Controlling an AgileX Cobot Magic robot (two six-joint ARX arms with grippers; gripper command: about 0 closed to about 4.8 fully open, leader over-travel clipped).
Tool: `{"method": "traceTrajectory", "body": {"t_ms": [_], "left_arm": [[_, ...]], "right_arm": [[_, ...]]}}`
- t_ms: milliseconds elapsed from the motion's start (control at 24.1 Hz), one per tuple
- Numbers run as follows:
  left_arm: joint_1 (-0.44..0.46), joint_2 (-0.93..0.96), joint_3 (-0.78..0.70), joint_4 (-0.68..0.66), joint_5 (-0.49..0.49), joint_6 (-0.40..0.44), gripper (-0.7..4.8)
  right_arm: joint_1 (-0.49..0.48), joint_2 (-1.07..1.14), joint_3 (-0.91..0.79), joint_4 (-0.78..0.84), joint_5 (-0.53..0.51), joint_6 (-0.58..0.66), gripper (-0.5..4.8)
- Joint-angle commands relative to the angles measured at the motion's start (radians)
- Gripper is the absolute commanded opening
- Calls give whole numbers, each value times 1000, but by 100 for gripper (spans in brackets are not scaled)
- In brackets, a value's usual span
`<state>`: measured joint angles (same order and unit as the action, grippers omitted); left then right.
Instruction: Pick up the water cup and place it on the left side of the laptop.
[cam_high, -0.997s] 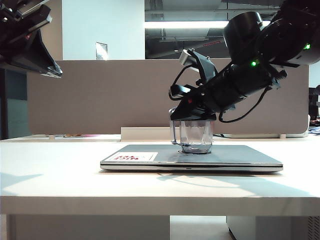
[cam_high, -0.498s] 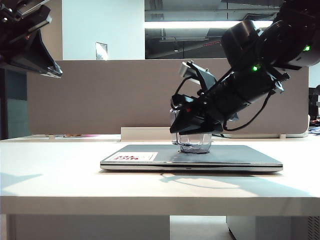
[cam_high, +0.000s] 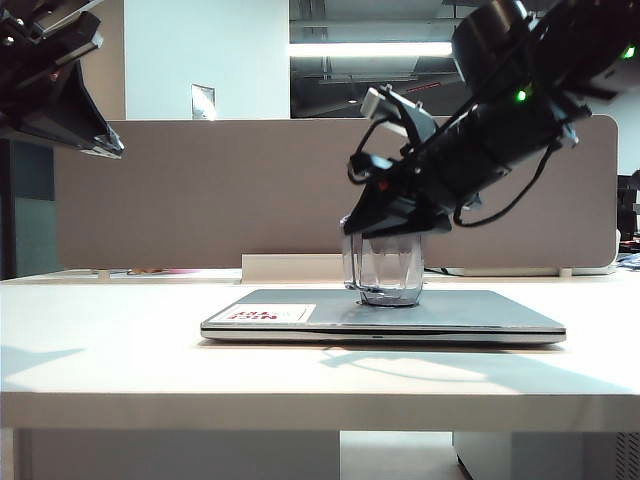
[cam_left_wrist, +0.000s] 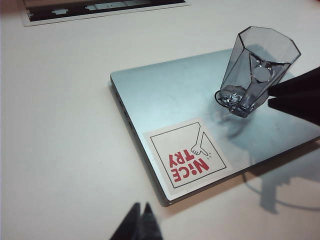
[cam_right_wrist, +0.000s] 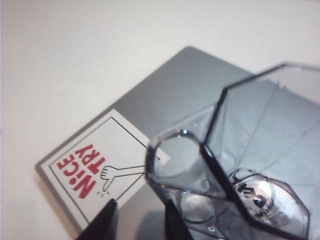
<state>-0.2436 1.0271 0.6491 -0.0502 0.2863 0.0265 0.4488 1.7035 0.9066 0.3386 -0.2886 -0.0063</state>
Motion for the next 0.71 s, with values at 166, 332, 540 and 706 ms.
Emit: {"method": "traceTrajectory", "body": {"t_ms": [166, 332, 540, 706], "left_arm": [[-10, -2, 3, 5, 2, 3, -6], [-63, 17, 3, 26, -48, -1, -6], [-221, 97, 3, 132, -202, -50, -6], [-339, 171, 3, 261, -326, -69, -6]], "right_arm": [[0, -98, 4, -210, 2, -6, 8], [0, -170, 4, -282, 7, -5, -2], [-6, -315, 3, -373, 56, -6, -2], [-9, -402, 3, -423, 96, -7, -2]]}}
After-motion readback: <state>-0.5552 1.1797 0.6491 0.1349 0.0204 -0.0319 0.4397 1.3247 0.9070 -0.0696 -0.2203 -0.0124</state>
